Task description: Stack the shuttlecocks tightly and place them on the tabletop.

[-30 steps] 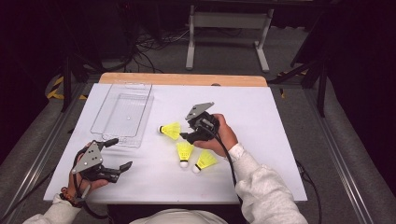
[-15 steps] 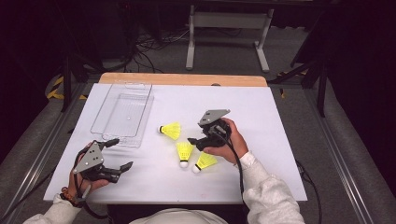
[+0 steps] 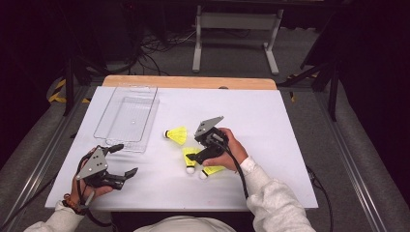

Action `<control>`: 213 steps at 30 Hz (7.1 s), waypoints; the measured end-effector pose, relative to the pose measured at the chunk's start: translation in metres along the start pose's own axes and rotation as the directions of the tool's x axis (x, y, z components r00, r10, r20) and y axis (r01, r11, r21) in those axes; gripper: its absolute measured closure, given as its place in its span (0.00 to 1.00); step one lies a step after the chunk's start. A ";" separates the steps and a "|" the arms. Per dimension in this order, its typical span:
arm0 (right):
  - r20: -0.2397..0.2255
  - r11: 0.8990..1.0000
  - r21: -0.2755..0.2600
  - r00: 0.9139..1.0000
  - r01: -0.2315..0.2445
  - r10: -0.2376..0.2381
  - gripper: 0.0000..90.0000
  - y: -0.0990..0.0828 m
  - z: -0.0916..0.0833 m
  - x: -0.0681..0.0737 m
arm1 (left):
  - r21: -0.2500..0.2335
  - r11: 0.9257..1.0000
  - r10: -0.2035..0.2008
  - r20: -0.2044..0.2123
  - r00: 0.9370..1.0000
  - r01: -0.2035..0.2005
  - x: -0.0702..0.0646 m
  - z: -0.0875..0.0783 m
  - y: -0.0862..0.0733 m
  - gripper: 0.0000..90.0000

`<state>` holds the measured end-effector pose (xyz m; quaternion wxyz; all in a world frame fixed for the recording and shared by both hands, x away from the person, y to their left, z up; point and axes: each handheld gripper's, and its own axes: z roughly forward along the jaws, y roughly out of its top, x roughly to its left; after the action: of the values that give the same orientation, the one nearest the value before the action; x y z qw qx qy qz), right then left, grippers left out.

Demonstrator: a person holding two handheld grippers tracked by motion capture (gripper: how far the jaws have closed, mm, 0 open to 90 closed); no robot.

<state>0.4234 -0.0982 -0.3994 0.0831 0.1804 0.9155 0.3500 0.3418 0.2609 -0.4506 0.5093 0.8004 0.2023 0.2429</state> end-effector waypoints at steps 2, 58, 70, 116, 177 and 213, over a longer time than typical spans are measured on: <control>0.006 1.000 0.023 1.000 0.010 -0.010 0.36 0.001 0.004 -0.001 | 0.000 1.000 0.001 0.000 1.000 -0.001 0.000 0.000 0.000 0.10; -0.048 0.989 -0.135 0.998 -0.051 0.044 1.00 0.005 -0.017 -0.026 | -0.003 1.000 0.007 -0.003 1.000 -0.007 0.001 -0.001 0.000 0.10; 0.012 0.985 -0.162 0.998 -0.058 0.061 1.00 0.012 -0.015 -0.038 | -0.004 1.000 0.004 -0.007 1.000 -0.004 0.000 -0.002 0.000 0.10; 0.014 0.988 -0.020 0.989 -0.150 0.150 0.83 -0.030 0.004 -0.060 | 0.018 1.000 0.008 -0.002 1.000 -0.008 0.000 0.001 -0.002 0.10; 0.004 0.997 0.010 0.997 -0.075 0.074 0.98 0.008 0.040 -0.039 | 0.019 1.000 0.007 0.002 1.000 -0.007 0.000 0.002 -0.001 0.10; 0.017 0.998 0.045 0.999 -0.045 0.044 0.97 0.011 0.034 -0.034 | 0.017 1.000 0.006 0.002 1.000 -0.006 0.000 0.002 -0.001 0.10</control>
<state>0.4672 -0.0828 -0.4160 0.0786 0.2053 0.9182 0.3294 0.3425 0.2598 -0.4517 0.5019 0.8055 0.2017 0.2419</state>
